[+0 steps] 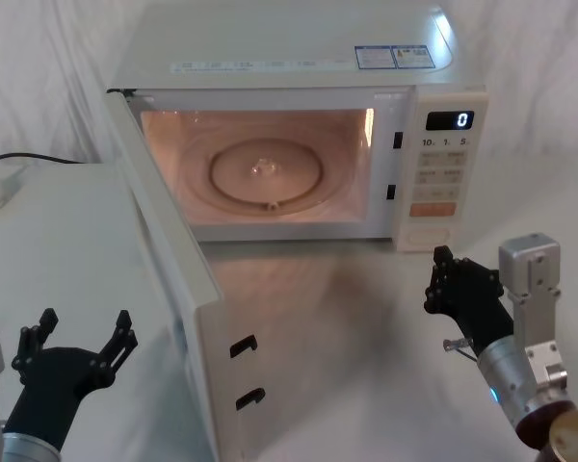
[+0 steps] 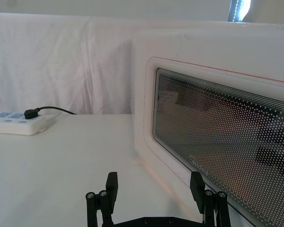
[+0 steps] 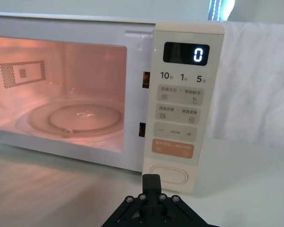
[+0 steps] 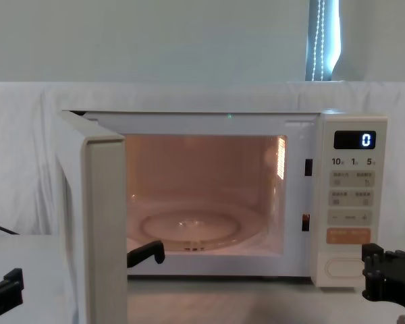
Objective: Press the button to open the microwave door with one hand; close the microwave door with the other hand.
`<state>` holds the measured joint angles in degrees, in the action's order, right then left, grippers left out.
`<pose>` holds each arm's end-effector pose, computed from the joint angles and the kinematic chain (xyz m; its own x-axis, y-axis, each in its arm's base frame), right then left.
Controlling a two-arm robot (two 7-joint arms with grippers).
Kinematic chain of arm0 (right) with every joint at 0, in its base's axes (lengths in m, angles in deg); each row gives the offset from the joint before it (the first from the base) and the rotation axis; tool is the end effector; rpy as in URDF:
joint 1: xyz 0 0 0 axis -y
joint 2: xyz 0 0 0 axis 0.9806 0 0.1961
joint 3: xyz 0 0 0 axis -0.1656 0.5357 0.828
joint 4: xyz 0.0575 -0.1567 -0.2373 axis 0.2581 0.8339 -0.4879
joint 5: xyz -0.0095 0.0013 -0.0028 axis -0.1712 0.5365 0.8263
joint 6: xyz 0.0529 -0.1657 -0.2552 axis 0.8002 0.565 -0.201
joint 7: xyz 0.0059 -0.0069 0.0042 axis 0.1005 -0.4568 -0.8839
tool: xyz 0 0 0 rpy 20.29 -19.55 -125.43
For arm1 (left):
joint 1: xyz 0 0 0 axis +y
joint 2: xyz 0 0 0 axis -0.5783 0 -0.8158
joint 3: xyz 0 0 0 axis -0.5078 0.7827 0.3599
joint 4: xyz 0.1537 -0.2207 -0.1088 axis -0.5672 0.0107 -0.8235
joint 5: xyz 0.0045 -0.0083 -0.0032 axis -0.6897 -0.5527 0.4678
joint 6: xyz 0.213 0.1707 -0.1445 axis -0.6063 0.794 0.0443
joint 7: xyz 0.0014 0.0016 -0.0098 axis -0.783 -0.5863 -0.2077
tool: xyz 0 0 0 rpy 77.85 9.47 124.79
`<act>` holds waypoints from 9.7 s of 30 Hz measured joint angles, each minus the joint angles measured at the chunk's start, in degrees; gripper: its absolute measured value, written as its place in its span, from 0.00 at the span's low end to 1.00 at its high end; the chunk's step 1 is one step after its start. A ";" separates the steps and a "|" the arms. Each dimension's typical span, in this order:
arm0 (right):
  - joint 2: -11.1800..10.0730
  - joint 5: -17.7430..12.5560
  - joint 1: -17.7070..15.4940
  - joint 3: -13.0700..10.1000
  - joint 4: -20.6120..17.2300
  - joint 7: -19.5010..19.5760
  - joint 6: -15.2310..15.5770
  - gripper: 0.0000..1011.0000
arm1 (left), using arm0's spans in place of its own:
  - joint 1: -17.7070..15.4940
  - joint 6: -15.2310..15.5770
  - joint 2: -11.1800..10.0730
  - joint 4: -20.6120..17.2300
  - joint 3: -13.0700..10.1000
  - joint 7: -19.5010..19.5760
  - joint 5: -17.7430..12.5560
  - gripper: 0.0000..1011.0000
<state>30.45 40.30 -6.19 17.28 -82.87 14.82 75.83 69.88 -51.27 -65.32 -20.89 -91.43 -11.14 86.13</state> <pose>0.3510 0.0351 -0.3076 0.2324 -0.9697 0.0748 0.9675 0.2384 0.0843 0.2531 0.0375 -0.2852 0.1246 0.9917 -0.0325 -0.9921 0.1241 -0.0176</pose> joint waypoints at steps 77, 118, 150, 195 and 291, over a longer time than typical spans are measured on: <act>-0.30 -1.83 -7.37 -1.34 -6.63 0.65 -2.49 0.00 | 0.00 0.00 0.00 0.00 0.00 0.00 0.00 0.62; -0.30 -1.83 -7.37 -1.33 -6.63 0.65 -2.49 0.00 | 0.36 6.62 -1.45 -8.09 1.76 8.84 4.77 0.00; -0.30 -1.84 -7.37 -1.33 -6.63 0.65 -2.49 0.00 | -0.90 7.04 -5.46 -11.35 1.12 10.48 6.26 0.00; -0.30 -1.83 -7.37 -1.33 -6.63 0.65 -2.50 0.00 | -13.13 8.19 -5.86 -3.18 -8.01 13.11 7.34 0.00; -0.30 -1.84 -7.37 -1.33 -6.64 0.65 -2.49 0.00 | -43.66 2.23 13.35 32.98 -18.00 10.96 -3.85 0.00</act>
<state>30.15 38.46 -13.56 15.95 -89.51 15.47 73.34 26.23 -49.04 -51.97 12.09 -109.43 -0.17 82.28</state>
